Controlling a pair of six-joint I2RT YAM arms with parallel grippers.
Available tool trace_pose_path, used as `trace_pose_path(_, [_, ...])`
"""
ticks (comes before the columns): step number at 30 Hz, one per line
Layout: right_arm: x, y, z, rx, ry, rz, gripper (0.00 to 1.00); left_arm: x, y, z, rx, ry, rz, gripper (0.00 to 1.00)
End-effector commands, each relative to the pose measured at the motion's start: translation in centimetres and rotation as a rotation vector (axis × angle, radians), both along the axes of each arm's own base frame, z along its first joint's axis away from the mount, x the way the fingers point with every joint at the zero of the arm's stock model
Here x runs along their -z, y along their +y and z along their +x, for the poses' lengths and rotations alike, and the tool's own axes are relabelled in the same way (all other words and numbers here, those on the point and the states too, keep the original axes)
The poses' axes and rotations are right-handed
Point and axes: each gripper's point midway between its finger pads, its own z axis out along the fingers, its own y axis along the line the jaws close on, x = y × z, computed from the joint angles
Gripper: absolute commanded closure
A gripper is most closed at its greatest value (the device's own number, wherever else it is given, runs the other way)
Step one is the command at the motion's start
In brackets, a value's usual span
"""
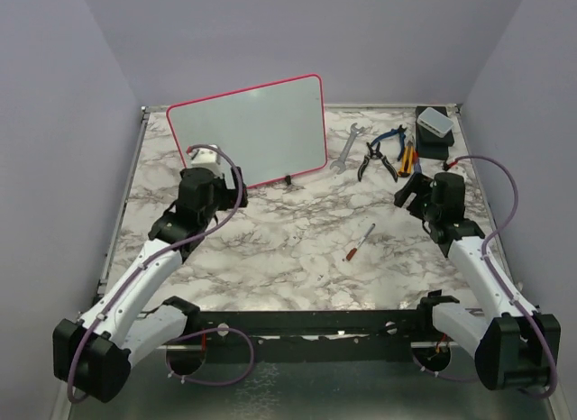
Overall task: Write a sentence on the whiteboard
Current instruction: Open the whiteboard marker at the center of the board.
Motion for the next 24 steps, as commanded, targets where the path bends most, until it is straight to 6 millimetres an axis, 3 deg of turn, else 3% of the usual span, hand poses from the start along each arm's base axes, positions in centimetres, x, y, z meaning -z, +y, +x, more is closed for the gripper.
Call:
trace_pose_path(1, [3.0,2.5,-2.6,-0.040,0.160,0.068,0.17,0.1,-7.4,-1.9,0.173,0.015,-0.046,0.01])
trace_pose_path(6, [3.8,1.7,-3.2,0.012,0.193,0.046,0.17,4.0,-17.1,-5.8,0.342,0.076,-0.063,0.02])
trace_pose_path(10, [2.7,1.4,-3.0,0.021,0.154,0.038,0.16,5.9,-24.7,-8.7,0.506,0.099,-0.108,0.11])
trace_pose_path(13, [1.8,0.8,-2.9,0.041,0.122,0.017,0.15,7.2,-29.2,-10.5,0.613,0.121,-0.096,0.16])
trace_pose_path(16, [1.0,0.5,-2.8,0.055,0.093,0.003,0.15,9.2,-32.1,-11.2,0.684,0.151,-0.074,0.20])
trace_pose_path(20, [0.2,0.2,-2.9,0.057,0.058,-0.005,0.15,11.0,-34.3,-11.2,0.754,0.171,-0.034,0.23])
trace_pose_path(24, [0.1,0.1,-3.3,0.057,0.039,-0.014,0.14,12.4,-36.2,-11.5,0.829,0.204,0.004,0.36])
